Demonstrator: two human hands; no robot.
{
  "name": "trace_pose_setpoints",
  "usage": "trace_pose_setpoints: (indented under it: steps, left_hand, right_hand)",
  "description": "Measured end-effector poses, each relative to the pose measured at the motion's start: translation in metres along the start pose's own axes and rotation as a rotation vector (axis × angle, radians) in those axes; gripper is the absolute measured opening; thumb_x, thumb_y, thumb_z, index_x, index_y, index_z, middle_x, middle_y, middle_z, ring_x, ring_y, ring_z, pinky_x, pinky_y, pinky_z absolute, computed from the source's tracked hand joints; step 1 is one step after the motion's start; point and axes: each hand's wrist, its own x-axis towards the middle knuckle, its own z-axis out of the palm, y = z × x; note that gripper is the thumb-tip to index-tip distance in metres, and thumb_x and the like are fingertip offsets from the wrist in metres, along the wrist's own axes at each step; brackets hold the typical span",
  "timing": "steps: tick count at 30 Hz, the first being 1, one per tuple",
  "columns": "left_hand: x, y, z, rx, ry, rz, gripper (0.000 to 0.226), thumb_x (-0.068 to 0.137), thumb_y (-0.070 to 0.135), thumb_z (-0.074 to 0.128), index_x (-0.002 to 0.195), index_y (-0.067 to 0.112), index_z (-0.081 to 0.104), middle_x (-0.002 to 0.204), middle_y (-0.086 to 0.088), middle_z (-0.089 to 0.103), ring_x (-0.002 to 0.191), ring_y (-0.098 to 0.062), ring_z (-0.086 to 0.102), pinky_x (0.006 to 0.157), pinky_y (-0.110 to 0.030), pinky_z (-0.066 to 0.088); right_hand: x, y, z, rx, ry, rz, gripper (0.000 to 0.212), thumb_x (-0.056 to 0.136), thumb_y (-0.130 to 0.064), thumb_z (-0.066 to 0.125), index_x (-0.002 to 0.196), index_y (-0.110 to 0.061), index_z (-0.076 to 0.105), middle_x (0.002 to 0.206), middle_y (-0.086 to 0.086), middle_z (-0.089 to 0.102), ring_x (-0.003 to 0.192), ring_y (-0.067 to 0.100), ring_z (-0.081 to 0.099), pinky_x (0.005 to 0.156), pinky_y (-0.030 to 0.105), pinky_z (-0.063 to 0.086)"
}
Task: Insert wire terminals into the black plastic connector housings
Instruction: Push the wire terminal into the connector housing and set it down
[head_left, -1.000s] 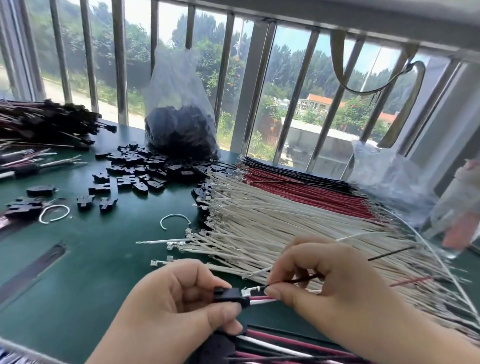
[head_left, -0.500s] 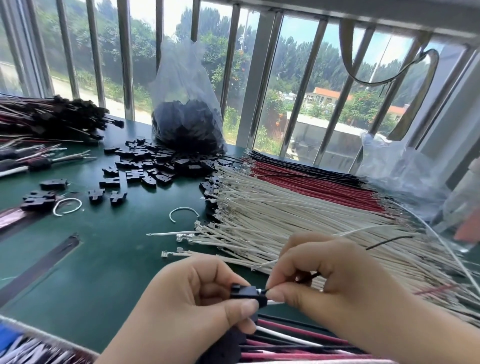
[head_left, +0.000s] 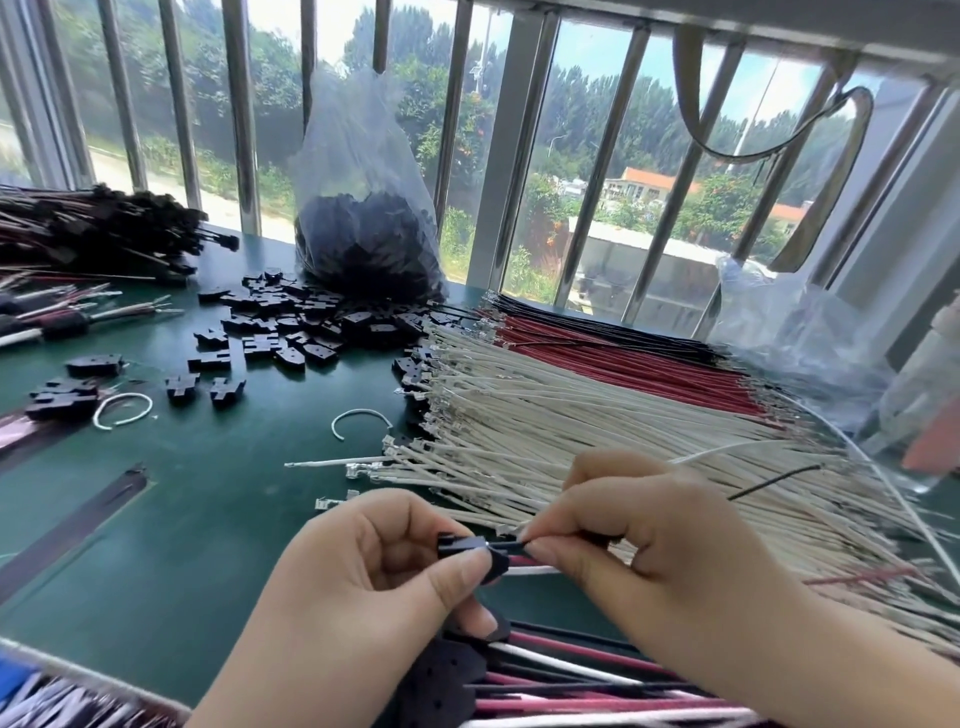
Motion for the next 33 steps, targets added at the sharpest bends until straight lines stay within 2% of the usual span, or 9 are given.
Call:
trace_pose_setpoints:
  steps: [6, 9, 12, 15, 17, 20, 24, 28, 33]
  left_hand:
    - [-0.001, -0.005, -0.002, -0.069, -0.063, 0.017, 0.016, 0.054, 0.018, 0.074, 0.068, 0.014, 0.069, 0.059, -0.019, 0.069, 0.053, -0.021, 0.069, 0.047, -0.015, 0.049]
    - [-0.002, -0.003, -0.01, -0.133, -0.067, 0.087, 0.025, 0.052, 0.033, 0.075, 0.063, 0.012, 0.069, 0.062, -0.014, 0.07, 0.054, -0.017, 0.064, 0.048, -0.014, 0.045]
    - [0.0, -0.007, -0.016, -0.285, 0.129, 0.152, 0.031, 0.047, 0.041, 0.063, 0.054, 0.01, 0.064, 0.059, -0.024, 0.066, 0.048, -0.024, 0.056, 0.043, -0.017, 0.039]
    - [0.004, -0.008, -0.016, -0.266, 0.353, 0.218, 0.029, 0.049, 0.035, 0.066, 0.051, 0.006, 0.06, 0.048, -0.019, 0.059, 0.042, -0.02, 0.047, 0.041, -0.014, 0.036]
    - [0.011, -0.002, -0.029, -0.096, 0.477, 0.282, 0.017, 0.06, 0.03, 0.068, 0.057, 0.013, 0.065, 0.048, -0.012, 0.062, 0.04, -0.018, 0.05, 0.04, -0.012, 0.038]
    - [0.041, 0.003, -0.079, 0.626, 0.523, 0.304, 0.009, 0.079, 0.039, 0.062, 0.072, 0.035, 0.068, 0.066, 0.008, 0.07, 0.058, -0.012, 0.062, 0.055, -0.024, 0.049]
    - [0.095, 0.0, -0.142, 1.62, 0.606, -0.071, 0.041, 0.082, 0.059, 0.05, 0.11, 0.032, 0.063, 0.1, -0.005, 0.065, 0.095, -0.031, 0.06, 0.079, -0.037, 0.049]
    - [0.119, -0.014, -0.154, 1.748, 0.534, -0.103, 0.052, 0.071, 0.079, 0.044, 0.099, 0.042, 0.068, 0.096, -0.001, 0.063, 0.095, -0.028, 0.057, 0.077, -0.034, 0.044]
    - [0.127, -0.019, -0.15, 1.673, 0.501, 0.044, 0.02, 0.072, 0.055, 0.067, 0.084, 0.041, 0.071, 0.086, 0.003, 0.065, 0.089, -0.027, 0.059, 0.075, -0.034, 0.04]
  right_hand:
    - [0.001, 0.003, -0.005, 0.062, -0.057, 0.024, 0.007, 0.079, -0.03, 0.067, 0.085, -0.033, 0.067, 0.076, -0.014, 0.058, 0.07, 0.002, 0.057, 0.06, 0.007, 0.039]
    - [0.002, 0.013, -0.03, 0.193, -0.205, 0.081, 0.01, 0.078, -0.046, 0.068, 0.083, -0.039, 0.072, 0.075, -0.016, 0.063, 0.07, 0.003, 0.059, 0.062, 0.01, 0.044]
    - [0.003, 0.01, -0.05, 0.342, -0.413, 0.092, 0.015, 0.084, -0.046, 0.066, 0.095, -0.04, 0.074, 0.079, -0.008, 0.069, 0.076, 0.01, 0.064, 0.07, 0.029, 0.052]
    - [0.006, 0.016, -0.04, 0.427, -0.572, 0.238, 0.022, 0.092, -0.04, 0.059, 0.111, -0.05, 0.065, 0.093, -0.016, 0.072, 0.084, 0.01, 0.068, 0.078, 0.028, 0.054]
    - [0.006, 0.029, -0.023, 0.222, -0.349, 0.234, 0.03, 0.09, -0.036, 0.061, 0.106, -0.061, 0.059, 0.092, -0.03, 0.068, 0.086, -0.005, 0.065, 0.083, 0.019, 0.051]
    - [0.009, 0.038, -0.005, -0.33, -0.135, 0.053, 0.026, 0.075, -0.042, 0.075, 0.098, -0.051, 0.067, 0.082, -0.03, 0.061, 0.076, -0.009, 0.06, 0.07, 0.015, 0.053]
    - [0.01, 0.036, 0.004, -0.499, -0.132, -0.035, 0.025, 0.059, -0.044, 0.086, 0.069, -0.038, 0.064, 0.068, -0.023, 0.055, 0.059, -0.003, 0.054, 0.049, 0.012, 0.045]
    - [0.009, 0.041, 0.007, -0.514, -0.048, -0.085, 0.017, 0.072, -0.041, 0.076, 0.07, -0.033, 0.061, 0.073, -0.02, 0.056, 0.066, -0.001, 0.053, 0.059, 0.012, 0.045]
    - [0.008, 0.048, 0.01, -0.323, 0.269, -0.126, 0.021, 0.091, -0.028, 0.052, 0.09, -0.016, 0.069, 0.09, -0.006, 0.062, 0.075, 0.009, 0.059, 0.063, 0.025, 0.052]
